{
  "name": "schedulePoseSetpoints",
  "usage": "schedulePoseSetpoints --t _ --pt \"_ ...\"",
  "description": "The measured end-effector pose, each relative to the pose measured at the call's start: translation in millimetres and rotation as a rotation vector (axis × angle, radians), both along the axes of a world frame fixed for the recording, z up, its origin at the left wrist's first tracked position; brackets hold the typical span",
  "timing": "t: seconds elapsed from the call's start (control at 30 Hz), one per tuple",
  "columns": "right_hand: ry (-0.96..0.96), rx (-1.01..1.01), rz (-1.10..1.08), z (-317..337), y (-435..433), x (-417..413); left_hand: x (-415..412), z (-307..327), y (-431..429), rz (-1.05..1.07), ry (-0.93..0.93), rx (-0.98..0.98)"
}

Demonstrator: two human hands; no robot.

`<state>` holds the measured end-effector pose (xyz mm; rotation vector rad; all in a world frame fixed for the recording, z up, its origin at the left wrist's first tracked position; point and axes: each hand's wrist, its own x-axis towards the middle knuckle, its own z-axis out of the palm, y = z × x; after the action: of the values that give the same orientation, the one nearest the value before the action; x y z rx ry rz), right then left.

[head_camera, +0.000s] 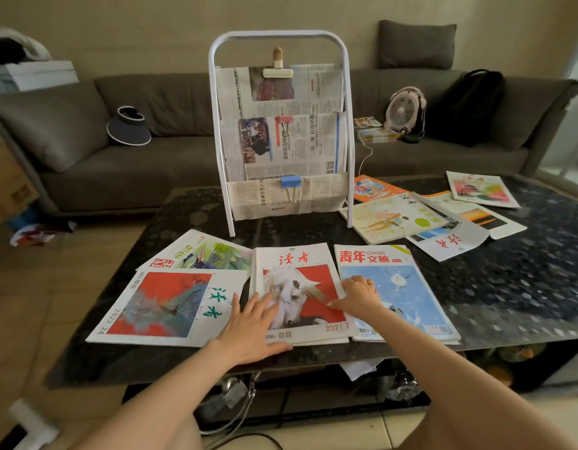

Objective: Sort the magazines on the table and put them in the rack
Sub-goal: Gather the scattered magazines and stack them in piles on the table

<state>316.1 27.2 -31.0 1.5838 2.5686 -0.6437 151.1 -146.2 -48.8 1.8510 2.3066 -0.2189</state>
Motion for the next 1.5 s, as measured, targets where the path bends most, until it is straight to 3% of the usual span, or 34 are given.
schedulePoseSetpoints --t 0.2,0.33,0.4,0.47,0.6,0.7,0.87,1.03,1.1,1.2,1.3,1.4,1.5 --pt "-0.029 0.022 0.006 -3 -9 -6 -8 9 -11 -0.026 -0.065 -0.028" --pt "0.028 0.108 0.068 -1 -13 -5 -39 29 -1 0.153 -0.188 0.128" --pt "0.054 0.180 0.156 2 -16 -8 -71 35 6 0.251 -0.085 0.141" --pt "0.061 0.248 0.275 3 -16 -12 -99 40 13 0.291 0.029 0.025" --pt "0.049 0.309 0.427 3 -14 -26 -126 40 22 0.364 0.042 -0.130" --pt "0.036 0.317 0.472 -1 -10 -36 -131 33 28 0.428 0.041 -0.091" --pt "-0.009 0.333 0.554 -3 -11 -55 -136 30 34 0.372 0.205 0.014" --pt "0.016 0.316 0.578 -2 -22 -71 -137 41 19 0.319 0.435 0.266" --pt "0.096 0.242 0.544 0 -26 -75 -142 51 10 0.357 0.434 0.481" --pt "0.309 0.034 0.403 4 -35 -84 -144 73 0 0.364 0.453 0.861" --pt "0.586 -0.297 0.219 11 -43 -95 -136 99 -5 0.302 0.464 1.137" --pt "0.813 -0.516 0.102 23 -47 -102 -124 126 -2 0.286 0.394 1.366" --pt "0.952 -0.584 0.024 36 -45 -105 -104 147 6 0.246 0.205 1.513"
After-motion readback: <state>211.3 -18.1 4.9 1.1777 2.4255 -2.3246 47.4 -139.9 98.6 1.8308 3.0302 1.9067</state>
